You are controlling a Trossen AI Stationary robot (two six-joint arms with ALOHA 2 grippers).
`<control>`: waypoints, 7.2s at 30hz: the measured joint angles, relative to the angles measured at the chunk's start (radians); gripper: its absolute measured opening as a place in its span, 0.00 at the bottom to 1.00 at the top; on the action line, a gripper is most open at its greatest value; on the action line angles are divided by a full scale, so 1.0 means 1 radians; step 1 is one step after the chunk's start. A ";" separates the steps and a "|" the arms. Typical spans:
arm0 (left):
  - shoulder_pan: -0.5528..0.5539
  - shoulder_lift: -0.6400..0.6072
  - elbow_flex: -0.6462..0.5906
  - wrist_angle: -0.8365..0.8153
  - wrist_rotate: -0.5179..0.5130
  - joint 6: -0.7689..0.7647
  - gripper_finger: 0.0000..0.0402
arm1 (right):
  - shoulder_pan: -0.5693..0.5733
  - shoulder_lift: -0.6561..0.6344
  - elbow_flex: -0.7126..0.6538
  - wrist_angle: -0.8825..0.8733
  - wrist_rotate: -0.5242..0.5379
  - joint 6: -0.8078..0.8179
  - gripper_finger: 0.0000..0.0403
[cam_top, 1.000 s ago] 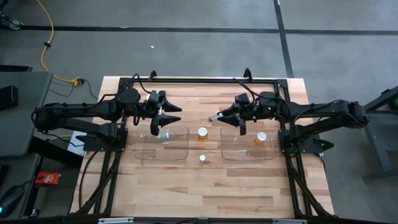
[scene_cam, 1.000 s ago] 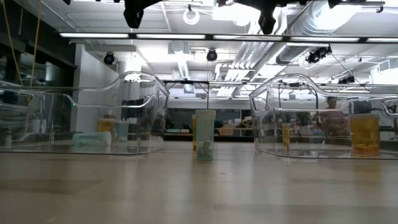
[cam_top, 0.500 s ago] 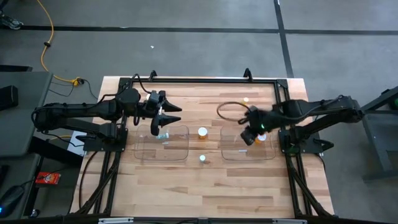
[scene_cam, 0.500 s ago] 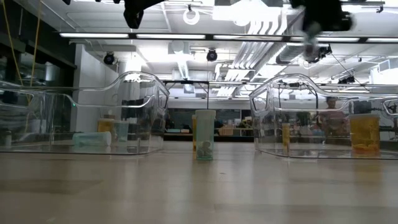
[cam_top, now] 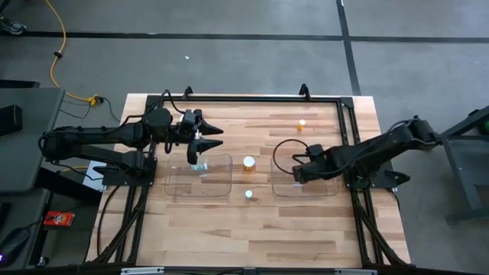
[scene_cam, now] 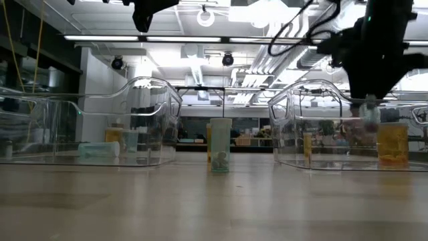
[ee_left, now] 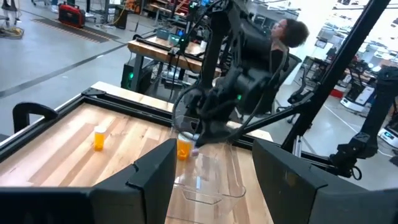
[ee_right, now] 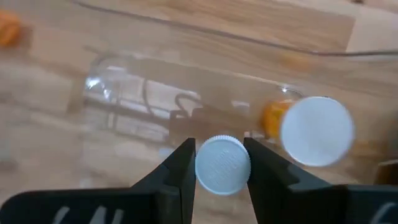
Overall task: Pick and place medicine bottles into bin by pill shape (circle, oval)
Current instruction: Put the right blue capsule bottle into the right transparent bin, then put the top orange capsule bottle into the right transparent bin
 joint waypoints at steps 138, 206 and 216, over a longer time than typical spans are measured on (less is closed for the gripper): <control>0.726 0.435 0.203 -0.882 -0.144 0.007 0.77 | -0.296 -0.303 -0.044 1.100 -0.163 -1.353 0.56; 0.741 0.447 0.233 -1.017 -0.228 -0.051 0.47 | -0.296 -0.303 -0.044 1.135 -0.133 -1.323 0.56; 0.630 0.262 0.450 -1.189 -0.090 0.019 0.47 | -0.296 -0.269 -0.045 1.201 -0.071 -1.331 0.56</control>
